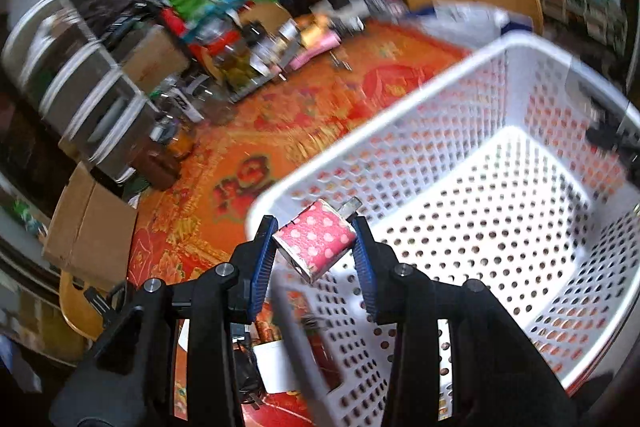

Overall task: Organize rigid objects
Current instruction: 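Carry the pink cube into the basket and open the left gripper, then grasp the white charger with green ports using the left gripper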

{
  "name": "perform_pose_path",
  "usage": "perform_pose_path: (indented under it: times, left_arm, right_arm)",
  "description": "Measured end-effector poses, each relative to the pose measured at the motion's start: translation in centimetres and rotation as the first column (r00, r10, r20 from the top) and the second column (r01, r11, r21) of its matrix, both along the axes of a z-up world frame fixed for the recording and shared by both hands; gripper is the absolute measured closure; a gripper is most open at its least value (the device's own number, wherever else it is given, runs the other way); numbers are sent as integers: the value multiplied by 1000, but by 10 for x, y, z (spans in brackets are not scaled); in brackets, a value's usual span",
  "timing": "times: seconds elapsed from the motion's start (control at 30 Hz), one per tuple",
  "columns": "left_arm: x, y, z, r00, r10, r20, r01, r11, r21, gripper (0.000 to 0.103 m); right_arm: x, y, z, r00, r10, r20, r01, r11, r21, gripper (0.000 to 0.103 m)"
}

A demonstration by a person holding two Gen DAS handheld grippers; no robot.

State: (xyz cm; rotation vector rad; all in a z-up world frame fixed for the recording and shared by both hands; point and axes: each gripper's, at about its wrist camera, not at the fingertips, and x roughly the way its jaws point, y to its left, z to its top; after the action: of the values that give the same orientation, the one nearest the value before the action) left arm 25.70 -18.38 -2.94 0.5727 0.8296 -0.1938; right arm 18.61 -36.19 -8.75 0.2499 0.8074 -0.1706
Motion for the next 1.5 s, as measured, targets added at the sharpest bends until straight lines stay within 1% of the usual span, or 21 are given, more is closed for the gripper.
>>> perform_pose_path:
  times: [0.17, 0.3, 0.33, 0.43, 0.47, 0.5, 0.53, 0.57, 0.6, 0.63, 0.73, 0.77, 0.83, 0.9, 1.0, 1.07, 1.13, 1.17, 1.27, 1.4, 1.5]
  left_arm:
    - [29, -36, -37, 988, -20, -156, 42, 989, 141, 68]
    - [43, -53, -74, 949, -7, -316, 95, 960, 264, 68]
    - [44, -55, -80, 941, -5, -339, 105, 955, 279, 68]
    - [44, -61, -87, 934, -15, -356, 128, 947, 294, 67]
    - [44, -61, -90, 928, -16, -371, 134, 946, 295, 57]
    - [42, -61, -90, 926, -21, -378, 140, 946, 291, 38]
    - [40, -62, -86, 932, -38, -359, 147, 948, 282, 28]
    - [35, -61, -81, 943, -54, -328, 148, 952, 269, 10]
    - [29, -58, -74, 955, -66, -291, 143, 956, 254, 3]
    - [25, -54, -64, 963, -72, -261, 135, 964, 231, 3]
    - [12, -23, -15, 985, -86, -147, 102, 989, 107, 3]
    - [9, 0, 6, 995, -59, -84, 64, 996, 60, 2]
    - [13, 39, 30, 1000, -2, -29, 2, 1000, -2, 0]
    - [26, 86, 38, 997, 76, -29, -78, 996, -41, 0]
    - [49, 159, 10, 971, 217, -96, -222, 974, -50, 0]
    - [66, 201, -21, 942, 298, -151, -310, 949, -58, 0]
    - [76, 240, -47, 914, 346, -210, -372, 922, -103, 0]
    - [83, 259, -60, 893, 369, -259, -413, 899, -142, 0]
    - [93, 284, -85, 858, 391, -333, -474, 853, -220, 0]
    - [109, 286, -99, 845, 400, -356, -497, 833, -243, 0]
    - [125, 283, -108, 829, 414, -376, -524, 810, -264, 1]
  right_arm:
    - [-1, 0, -1, 1000, 1, -3, -1, 1000, 2, 90]
    - [-1, 0, -1, 1000, 3, -7, -3, 1000, 3, 90]
    - [-1, 0, -1, 1000, 2, -7, -2, 1000, 5, 90]
    - [-3, 0, -1, 1000, -1, -5, 1, 1000, 11, 90]
    - [-3, 0, -1, 1000, -1, -6, 1, 1000, 11, 90]
    - [-3, 0, -1, 1000, 0, -7, 0, 1000, 10, 90]
    - [-2, 1, -1, 1000, 2, -10, -2, 1000, 8, 90]
    - [-3, 1, 0, 1000, 3, -11, -3, 1000, 7, 90]
    - [-3, 1, 0, 1000, 4, -11, -4, 1000, 8, 90]
    - [-3, 1, 0, 1000, 5, -12, -5, 1000, 9, 90]
    - [-1, 1, 0, 1000, 7, -19, -7, 1000, 9, 90]
    - [-1, 0, 0, 1000, 7, -21, -7, 1000, 8, 90]
    - [-1, 1, 0, 1000, 9, -22, -9, 1000, 3, 90]
    - [0, 1, 0, 1000, 8, -21, -8, 1000, 3, 90]
    - [-1, 2, 0, 1000, 8, -22, -8, 1000, -1, 90]
    - [-1, 2, 0, 1000, 12, -23, -12, 1000, -2, 90]
    - [0, 2, 0, 1000, 12, -26, -12, 1000, -9, 90]
    - [0, 3, 0, 1000, 10, -28, -10, 1000, -14, 90]
    - [1, 3, 0, 1000, 4, -29, -4, 1000, -17, 90]
    - [2, 4, 0, 999, -1, -35, 0, 1000, -22, 90]
    - [3, 3, -1, 999, -6, -39, 5, 1000, -19, 90]
